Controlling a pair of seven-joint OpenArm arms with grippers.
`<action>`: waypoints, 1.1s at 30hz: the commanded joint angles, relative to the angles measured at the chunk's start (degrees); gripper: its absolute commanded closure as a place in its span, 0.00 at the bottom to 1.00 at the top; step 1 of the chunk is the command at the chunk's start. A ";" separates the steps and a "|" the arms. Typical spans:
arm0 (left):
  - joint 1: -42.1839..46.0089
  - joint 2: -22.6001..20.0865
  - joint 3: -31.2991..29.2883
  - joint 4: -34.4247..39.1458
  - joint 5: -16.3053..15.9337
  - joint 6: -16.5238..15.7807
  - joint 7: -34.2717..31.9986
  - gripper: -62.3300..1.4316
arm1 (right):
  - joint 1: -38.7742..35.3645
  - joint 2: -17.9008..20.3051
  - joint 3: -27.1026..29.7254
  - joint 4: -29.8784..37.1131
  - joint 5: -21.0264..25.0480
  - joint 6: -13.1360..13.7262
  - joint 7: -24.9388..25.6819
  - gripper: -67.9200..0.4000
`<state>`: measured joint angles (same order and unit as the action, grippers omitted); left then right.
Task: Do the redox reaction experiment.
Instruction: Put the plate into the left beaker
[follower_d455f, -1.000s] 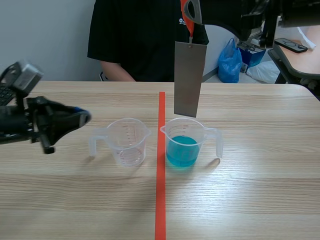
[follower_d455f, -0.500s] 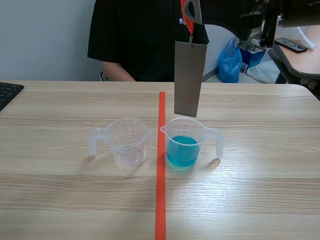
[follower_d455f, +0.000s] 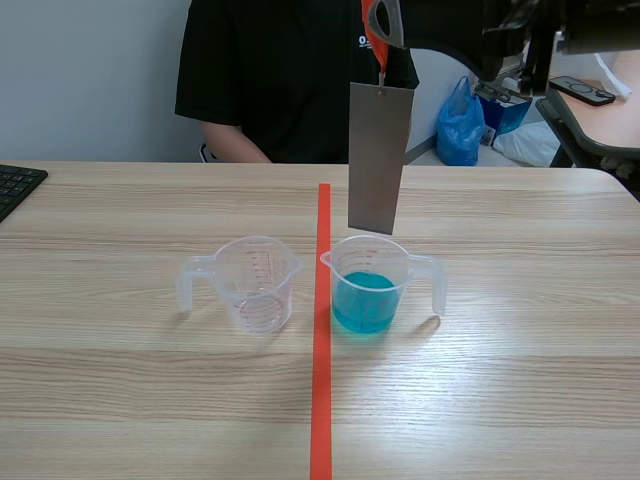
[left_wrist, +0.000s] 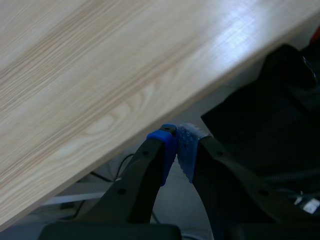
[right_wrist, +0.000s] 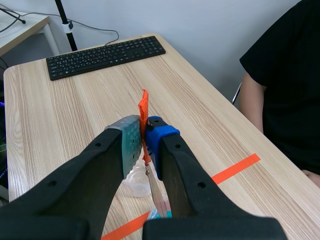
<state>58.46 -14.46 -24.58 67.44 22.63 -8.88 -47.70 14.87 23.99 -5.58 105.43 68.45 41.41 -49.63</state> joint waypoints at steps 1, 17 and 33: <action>0.92 1.11 0.07 1.62 1.79 0.79 -0.98 0.91 | 0.98 0.59 0.55 0.61 0.85 0.20 0.87 0.97; 3.37 2.86 0.13 4.46 5.53 0.61 -1.77 0.91 | 1.18 0.11 0.35 0.61 0.85 0.22 1.36 0.97; 3.61 2.82 0.24 4.48 5.51 0.66 -1.81 0.91 | 4.52 -6.47 -4.81 0.61 -2.71 0.20 1.03 0.97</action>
<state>61.28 -11.73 -24.51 71.46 28.51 -8.19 -48.66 17.63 17.93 -10.28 105.43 65.32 41.41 -49.52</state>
